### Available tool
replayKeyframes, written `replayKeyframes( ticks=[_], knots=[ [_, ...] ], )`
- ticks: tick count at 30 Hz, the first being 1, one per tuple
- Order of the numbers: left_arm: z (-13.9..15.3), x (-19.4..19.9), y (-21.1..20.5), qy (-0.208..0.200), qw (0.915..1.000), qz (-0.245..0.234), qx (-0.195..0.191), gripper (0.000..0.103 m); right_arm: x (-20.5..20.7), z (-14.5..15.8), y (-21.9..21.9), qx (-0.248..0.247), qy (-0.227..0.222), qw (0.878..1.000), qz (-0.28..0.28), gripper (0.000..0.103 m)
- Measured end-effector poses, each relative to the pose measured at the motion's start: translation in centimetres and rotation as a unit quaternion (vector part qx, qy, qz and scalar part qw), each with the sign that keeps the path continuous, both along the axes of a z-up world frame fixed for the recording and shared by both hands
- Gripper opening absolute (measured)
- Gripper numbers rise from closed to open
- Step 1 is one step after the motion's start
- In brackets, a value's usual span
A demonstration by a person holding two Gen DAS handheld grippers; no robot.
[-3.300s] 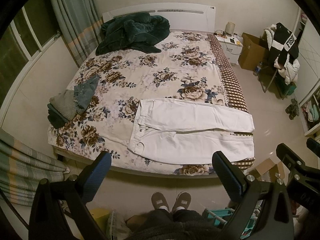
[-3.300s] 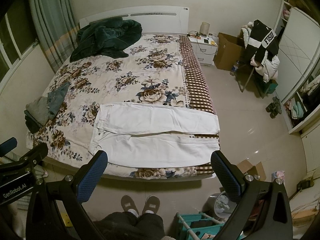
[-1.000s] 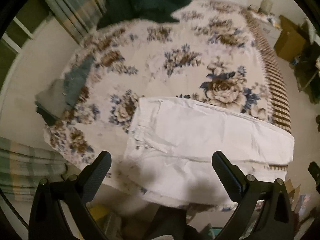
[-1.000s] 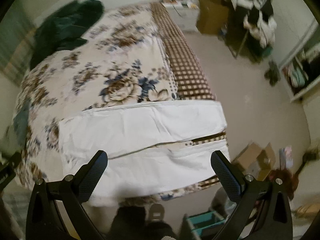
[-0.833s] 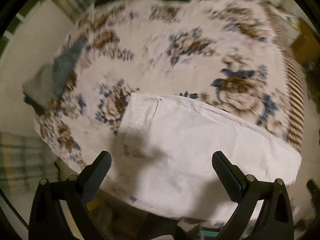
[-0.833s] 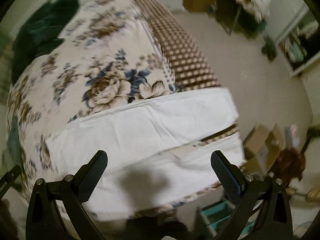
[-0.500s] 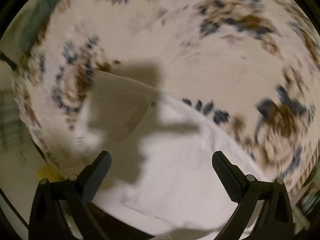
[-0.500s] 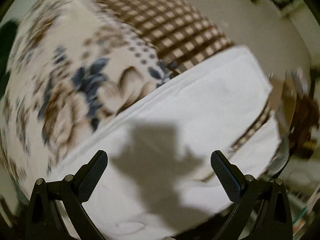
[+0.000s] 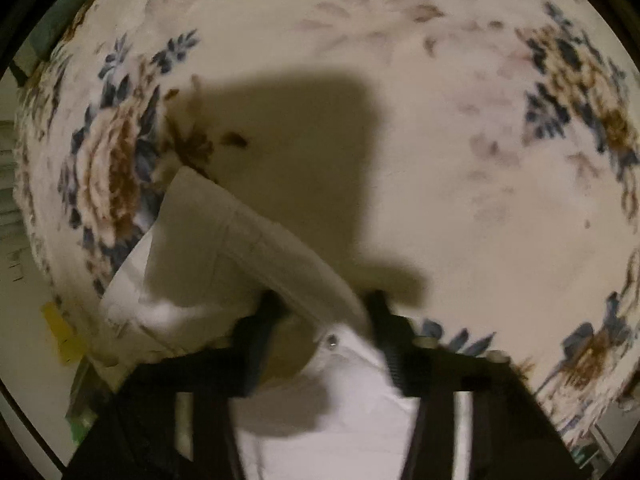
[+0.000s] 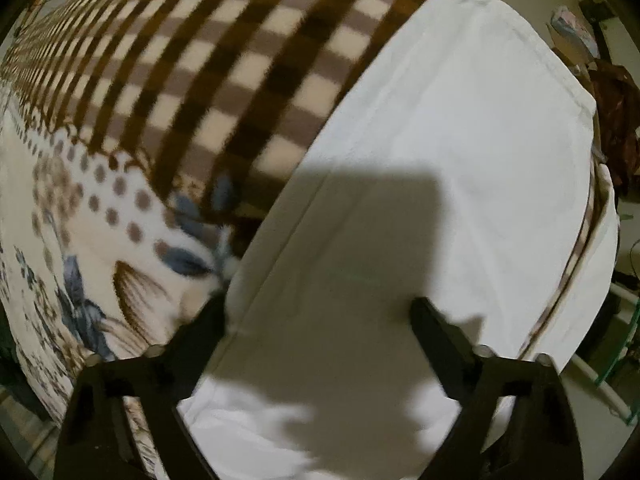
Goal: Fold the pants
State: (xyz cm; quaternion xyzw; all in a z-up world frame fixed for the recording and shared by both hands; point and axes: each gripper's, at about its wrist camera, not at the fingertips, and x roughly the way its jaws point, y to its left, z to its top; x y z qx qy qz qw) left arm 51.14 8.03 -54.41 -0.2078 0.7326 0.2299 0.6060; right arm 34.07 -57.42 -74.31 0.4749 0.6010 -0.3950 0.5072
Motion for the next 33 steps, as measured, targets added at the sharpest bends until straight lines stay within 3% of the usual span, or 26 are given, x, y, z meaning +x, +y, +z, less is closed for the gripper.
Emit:
replayKeyframes(
  ticks=[3, 5, 6, 13, 15, 16, 18, 22, 25, 27, 33],
  knots=[
    [2.8, -1.2, -0.5, -0.040, 0.9992, -0.005, 0.000, 0.014, 0.5, 0.1, 0.8, -0.011, -0.020, 0.999, 0.029, 0.045],
    [5.2, -2.7, -0.5, -0.068, 0.9976, -0.007, -0.007, 0.010, 1.0, 0.7, 1.5, -0.012, -0.034, 0.998, 0.048, 0.010],
    [6.1, -3.4, -0.5, -0.078, 0.9968, -0.007, -0.011, 0.008, 1.0, 1.2, 1.8, -0.019, -0.038, 0.998, 0.055, 0.008],
    [14.6, -11.5, 1.2, -0.162, 0.9856, -0.009, -0.047, 0.006, -0.8, 5.8, 3.8, -0.033, -0.092, 0.992, 0.074, 0.004],
    [14.0, -12.9, 4.2, -0.180, 0.9821, -0.012, -0.054, 0.006, -1.2, 8.1, 4.2, -0.032, -0.111, 0.990, 0.082, 0.004],
    [15.3, -14.9, 4.6, -0.191, 0.9797, -0.012, -0.058, 0.006, -2.5, 9.0, 4.8, -0.034, -0.121, 0.988, 0.086, 0.004],
    [15.2, -16.2, 5.1, -0.204, 0.9771, -0.012, -0.060, 0.006, -5.8, 12.2, 2.5, -0.032, -0.138, 0.986, 0.090, 0.004],
    [16.0, -22.8, 6.3, -0.211, 0.9753, -0.005, -0.065, 0.006, -14.9, 16.6, 2.8, -0.031, -0.160, 0.981, 0.102, 0.004],
    [14.5, -28.3, 6.9, -0.191, 0.9800, -0.010, -0.054, 0.007, -20.9, 17.8, 3.2, -0.025, -0.160, 0.981, 0.106, 0.004],
    [12.3, -31.0, 7.3, -0.172, 0.9838, -0.012, -0.048, 0.007, -25.2, 17.1, 4.1, -0.021, -0.149, 0.983, 0.109, 0.003],
    [3.4, -35.8, 8.0, -0.121, 0.9926, -0.008, -0.015, 0.007, -33.0, 10.6, 5.7, -0.006, -0.093, 0.989, 0.112, 0.003]
  ],
)
